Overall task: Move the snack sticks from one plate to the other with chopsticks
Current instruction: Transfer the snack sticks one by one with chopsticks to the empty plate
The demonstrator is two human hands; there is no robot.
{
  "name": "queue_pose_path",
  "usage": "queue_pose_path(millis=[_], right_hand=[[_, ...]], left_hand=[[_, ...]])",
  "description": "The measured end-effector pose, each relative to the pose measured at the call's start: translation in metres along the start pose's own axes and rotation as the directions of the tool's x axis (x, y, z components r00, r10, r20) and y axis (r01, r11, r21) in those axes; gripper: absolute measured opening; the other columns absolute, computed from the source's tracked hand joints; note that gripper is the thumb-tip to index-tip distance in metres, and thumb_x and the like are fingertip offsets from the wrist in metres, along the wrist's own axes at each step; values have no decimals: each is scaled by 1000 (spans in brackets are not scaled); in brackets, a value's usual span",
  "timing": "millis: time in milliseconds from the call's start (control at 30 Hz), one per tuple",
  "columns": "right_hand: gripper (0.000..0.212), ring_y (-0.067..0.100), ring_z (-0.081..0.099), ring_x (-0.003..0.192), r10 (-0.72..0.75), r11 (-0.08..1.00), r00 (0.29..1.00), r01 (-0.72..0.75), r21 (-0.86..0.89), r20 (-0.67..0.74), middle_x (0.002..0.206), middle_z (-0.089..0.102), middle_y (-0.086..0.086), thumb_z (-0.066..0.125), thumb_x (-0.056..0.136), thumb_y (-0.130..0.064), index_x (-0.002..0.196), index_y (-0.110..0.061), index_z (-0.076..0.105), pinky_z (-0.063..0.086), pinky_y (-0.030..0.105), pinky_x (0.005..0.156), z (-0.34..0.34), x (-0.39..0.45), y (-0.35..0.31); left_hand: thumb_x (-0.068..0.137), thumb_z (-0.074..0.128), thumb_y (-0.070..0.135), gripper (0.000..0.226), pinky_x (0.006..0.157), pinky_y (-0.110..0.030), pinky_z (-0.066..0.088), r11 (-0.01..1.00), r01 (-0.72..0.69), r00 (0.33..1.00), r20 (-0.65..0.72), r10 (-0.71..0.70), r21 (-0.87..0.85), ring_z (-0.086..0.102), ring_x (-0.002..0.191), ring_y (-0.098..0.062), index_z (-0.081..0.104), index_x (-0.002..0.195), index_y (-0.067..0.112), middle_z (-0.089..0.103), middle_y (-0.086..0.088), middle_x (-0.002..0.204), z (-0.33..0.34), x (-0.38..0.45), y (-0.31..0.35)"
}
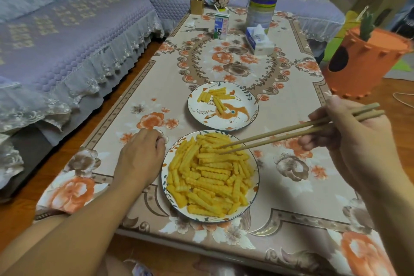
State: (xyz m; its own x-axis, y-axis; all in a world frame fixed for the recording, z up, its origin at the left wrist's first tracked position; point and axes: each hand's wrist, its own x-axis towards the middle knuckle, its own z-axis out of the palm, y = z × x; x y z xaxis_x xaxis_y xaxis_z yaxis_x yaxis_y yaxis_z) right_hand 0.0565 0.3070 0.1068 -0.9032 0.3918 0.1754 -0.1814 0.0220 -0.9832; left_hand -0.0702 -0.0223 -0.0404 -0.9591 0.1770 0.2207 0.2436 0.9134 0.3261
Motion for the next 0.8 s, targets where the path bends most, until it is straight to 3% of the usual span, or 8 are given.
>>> queue_pose_path(millis=[133,267,400,533,800], right_hand=[[34,23,67,48,-30,999,992,34,27,-123,55,65,8,51,104,-27,83,-2,60,59,29,49,-6,10,10],[33,34,75,69,28,999,975,-35,-28,-219,71,73,14,52,107,-28,92,-3,67,64,33,64,13,29,32],[33,31,76,72,-40,989,978,10,-148,-204,85,74,22,54,106,-28,100,0,70,65,39,70,59,59,46],[33,24,76,66,-90,955,974,26,-295,-206,78,75,15,55,106,-30,98,-2,71,65,46,71,84,83,57],[35,25,74,64,-92,923,977,12,-385,-190,77,74,15,52,107,-32,91,-7,69,63,48,71,87,86,55]], left_hand=[[103,40,32,21,72,-41,50,1000,-3,1000,1,3,-1,56,90,-24,60,102,24,58,1,98,1,0,-1],[103,42,32,19,71,-42,50,1000,-14,1000,-10,14,-7,56,89,-24,59,102,24,59,1,98,1,0,-3],[103,43,31,18,69,-41,49,1000,-13,1000,-10,13,1,56,88,-24,59,102,23,58,1,97,0,1,-2],[103,42,32,19,69,-40,48,1000,-7,1000,-12,7,-1,56,88,-24,59,102,23,58,2,97,1,1,-3],[103,40,33,21,71,-40,49,1000,5,1000,4,-5,11,56,90,-23,58,104,24,59,2,100,5,3,-6]])
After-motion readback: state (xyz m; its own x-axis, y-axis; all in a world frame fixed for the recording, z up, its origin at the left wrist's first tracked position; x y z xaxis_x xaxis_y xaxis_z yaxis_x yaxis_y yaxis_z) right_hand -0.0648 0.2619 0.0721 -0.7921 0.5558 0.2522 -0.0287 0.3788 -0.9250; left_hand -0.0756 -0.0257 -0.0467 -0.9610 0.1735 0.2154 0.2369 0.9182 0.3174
